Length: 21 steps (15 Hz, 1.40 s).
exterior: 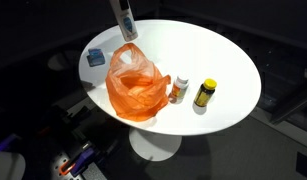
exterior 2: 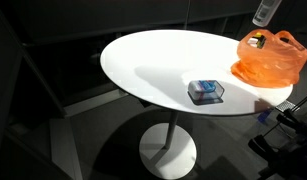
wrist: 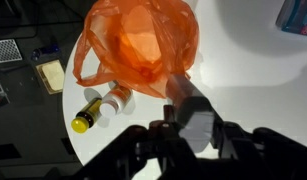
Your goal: Pick up the white bottle on the left and put it in the orange plastic bag
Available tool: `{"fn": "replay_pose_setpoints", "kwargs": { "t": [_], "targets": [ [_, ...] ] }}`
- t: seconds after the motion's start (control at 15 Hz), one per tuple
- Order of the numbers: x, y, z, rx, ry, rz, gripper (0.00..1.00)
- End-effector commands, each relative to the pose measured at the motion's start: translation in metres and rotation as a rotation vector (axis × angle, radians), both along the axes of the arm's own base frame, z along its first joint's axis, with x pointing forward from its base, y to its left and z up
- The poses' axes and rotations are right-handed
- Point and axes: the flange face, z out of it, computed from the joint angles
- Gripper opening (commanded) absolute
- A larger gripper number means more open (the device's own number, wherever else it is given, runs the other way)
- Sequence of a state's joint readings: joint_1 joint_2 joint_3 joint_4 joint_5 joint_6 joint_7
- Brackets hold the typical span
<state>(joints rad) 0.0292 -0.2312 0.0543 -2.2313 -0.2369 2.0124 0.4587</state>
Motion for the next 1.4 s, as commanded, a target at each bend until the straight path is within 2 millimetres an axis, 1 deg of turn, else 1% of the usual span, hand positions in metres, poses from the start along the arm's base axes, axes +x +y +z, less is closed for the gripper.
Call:
{"fn": "replay_pose_setpoints", "kwargs": {
  "t": [0.0, 0.2, 0.4, 0.67, 0.8, 1.33],
  "targets": [
    [-0.041, -0.028, -0.002, -0.006, -0.037, -0.128, 0.09],
    [-0.064, -0.048, -0.01, -0.024, -0.037, -0.206, 0.09],
    [-0.075, -0.06, -0.025, -0.037, -0.037, -0.225, 0.09],
    [-0.074, -0.073, -0.047, -0.068, -0.058, -0.191, 0.09],
    [-0.071, -0.077, -0.058, -0.072, -0.082, -0.161, 0.09],
    [-0.046, -0.059, -0.111, 0.021, -0.172, -0.051, 0.09]
  ]
}}
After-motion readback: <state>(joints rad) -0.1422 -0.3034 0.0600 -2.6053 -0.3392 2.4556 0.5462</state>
